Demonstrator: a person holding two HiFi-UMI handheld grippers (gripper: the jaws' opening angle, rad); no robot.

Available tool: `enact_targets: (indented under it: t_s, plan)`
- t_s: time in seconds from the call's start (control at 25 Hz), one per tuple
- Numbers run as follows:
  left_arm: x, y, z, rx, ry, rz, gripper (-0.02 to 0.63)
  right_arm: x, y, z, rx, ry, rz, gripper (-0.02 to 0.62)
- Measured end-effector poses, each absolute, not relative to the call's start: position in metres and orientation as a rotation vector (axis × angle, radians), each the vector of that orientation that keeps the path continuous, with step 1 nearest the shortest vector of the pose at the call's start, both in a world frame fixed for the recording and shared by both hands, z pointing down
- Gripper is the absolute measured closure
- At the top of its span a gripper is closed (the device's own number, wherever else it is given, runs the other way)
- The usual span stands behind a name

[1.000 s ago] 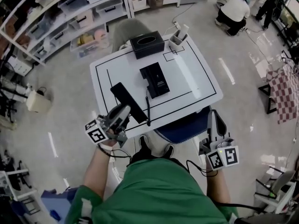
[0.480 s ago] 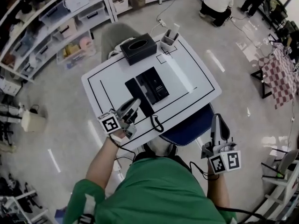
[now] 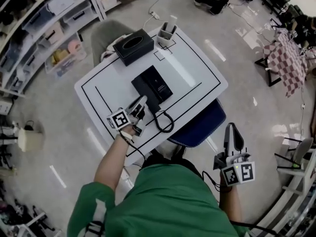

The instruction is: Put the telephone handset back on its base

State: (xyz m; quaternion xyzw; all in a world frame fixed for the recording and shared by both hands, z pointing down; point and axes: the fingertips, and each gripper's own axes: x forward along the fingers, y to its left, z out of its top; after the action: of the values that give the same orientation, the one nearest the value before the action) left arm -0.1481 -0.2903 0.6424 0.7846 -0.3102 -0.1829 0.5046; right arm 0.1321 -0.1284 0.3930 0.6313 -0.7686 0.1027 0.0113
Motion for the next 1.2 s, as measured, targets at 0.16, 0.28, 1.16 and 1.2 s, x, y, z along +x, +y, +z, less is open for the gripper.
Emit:
enact_targets:
  t_s: [0.16,0.28,1.16,1.2]
  plan:
    - [-0.145,-0.304,0.663,1.843,-0.769,-0.424,0.525,0.134,-0.124,0.394,1.989,-2.369,0.337,0.574]
    - [-0.142,-0.309,0.667,1.865,-0.758,-0.412,0.525,0.134,-0.119,0.393,1.999,-2.352,0.351,0.573]
    - [-0.135,-0.322,0.696,1.813,-0.79,-0.392,0.525,0.129,-0.118,0.402,1.973,-2.33,0.4,0.572]
    - [-0.134,-0.322,0.693,1.827,-0.794,-0.39,0.525,0.129,-0.118,0.402,1.971,-2.332,0.399,0.572]
